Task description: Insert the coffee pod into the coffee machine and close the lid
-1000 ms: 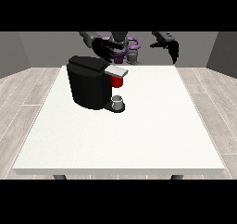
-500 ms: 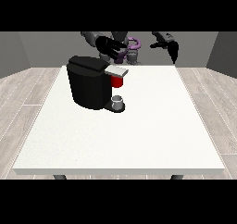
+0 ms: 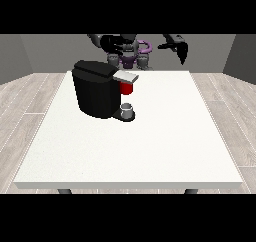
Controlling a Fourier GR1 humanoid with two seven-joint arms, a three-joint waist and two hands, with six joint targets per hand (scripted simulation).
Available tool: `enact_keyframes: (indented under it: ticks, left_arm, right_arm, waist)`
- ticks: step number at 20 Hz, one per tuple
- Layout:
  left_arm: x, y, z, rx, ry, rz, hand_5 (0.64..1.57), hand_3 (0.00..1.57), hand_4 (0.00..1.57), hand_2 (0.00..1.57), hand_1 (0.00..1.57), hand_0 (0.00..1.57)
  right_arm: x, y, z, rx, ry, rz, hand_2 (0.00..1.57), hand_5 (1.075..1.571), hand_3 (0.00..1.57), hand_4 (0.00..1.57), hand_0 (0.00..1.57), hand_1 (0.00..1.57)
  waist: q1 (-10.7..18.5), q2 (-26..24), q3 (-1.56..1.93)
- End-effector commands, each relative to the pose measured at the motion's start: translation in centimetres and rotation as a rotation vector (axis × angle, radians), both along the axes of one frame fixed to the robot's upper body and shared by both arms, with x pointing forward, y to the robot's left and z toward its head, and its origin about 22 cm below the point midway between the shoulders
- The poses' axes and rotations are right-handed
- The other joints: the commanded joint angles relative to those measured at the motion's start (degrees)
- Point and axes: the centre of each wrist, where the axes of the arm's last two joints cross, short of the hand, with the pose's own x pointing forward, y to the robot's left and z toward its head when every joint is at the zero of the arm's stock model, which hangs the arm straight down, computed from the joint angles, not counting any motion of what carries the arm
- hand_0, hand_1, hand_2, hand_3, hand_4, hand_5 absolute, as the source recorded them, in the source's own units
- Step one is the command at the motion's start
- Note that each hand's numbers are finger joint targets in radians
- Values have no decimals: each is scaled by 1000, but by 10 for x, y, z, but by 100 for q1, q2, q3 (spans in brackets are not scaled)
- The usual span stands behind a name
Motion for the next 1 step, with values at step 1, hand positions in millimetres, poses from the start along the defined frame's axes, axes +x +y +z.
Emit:
enact_keyframes:
  ticks: [1]
  left_arm:
    - [-17,8,-16,7,17,39,1571,0,192,0,0,0]
  right_arm:
    - [-24,-18,-32,68,90,-49,0,1571,0,157,0,0]
  waist:
    - [-307,-256,1]
